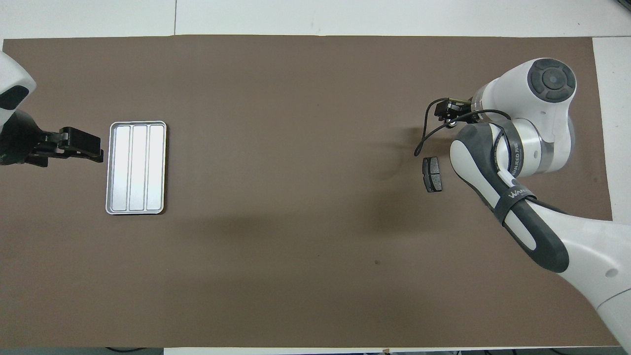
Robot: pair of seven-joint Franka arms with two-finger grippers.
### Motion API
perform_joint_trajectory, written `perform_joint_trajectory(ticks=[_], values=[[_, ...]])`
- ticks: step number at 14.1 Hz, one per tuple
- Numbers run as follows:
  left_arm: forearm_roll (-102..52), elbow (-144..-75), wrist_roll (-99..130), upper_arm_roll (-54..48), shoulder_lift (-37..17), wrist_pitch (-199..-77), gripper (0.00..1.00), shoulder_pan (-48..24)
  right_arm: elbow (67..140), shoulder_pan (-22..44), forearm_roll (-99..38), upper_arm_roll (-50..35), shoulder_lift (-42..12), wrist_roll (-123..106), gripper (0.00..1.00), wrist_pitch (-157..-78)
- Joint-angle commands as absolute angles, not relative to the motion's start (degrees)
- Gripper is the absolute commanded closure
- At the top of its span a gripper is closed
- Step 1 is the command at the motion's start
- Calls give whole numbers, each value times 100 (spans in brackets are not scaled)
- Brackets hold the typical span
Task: Pick bearing gear from pile to tray
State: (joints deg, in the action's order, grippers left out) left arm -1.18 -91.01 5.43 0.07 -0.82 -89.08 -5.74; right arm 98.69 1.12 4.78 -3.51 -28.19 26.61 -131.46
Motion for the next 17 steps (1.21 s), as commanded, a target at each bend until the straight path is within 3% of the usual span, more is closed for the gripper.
perform_joint_trajectory(ticks=[1, 6, 9, 12, 14, 17], values=[[-114, -9211, 501, 44, 53, -8868, 0, -615, 9633, 88, 606, -378, -3085, 2874, 6, -13175], [-105, -9229, 958, 62, 53, -9097, 0, -606, 9633, 62, 685, -369, -3199, 2909, 11, -13394], [-97, -9263, 1046, 53, 53, -9359, 0, -659, 9633, 35, 721, -378, -3208, 2909, 22, -13430], [-88, -9343, 1072, 35, 79, -9378, 0, -712, 9650, 18, 712, -378, -3234, 2935, 26, -13535], [-88, -9579, 1055, 35, 201, -9465, 0, -712, 9642, 18, 712, -378, -3261, 2944, 37, -13544], [53, -9764, 1081, 26, 281, -9685, 0, -764, 9642, 18, 677, -378, -3261, 2962, 40, -13544]])
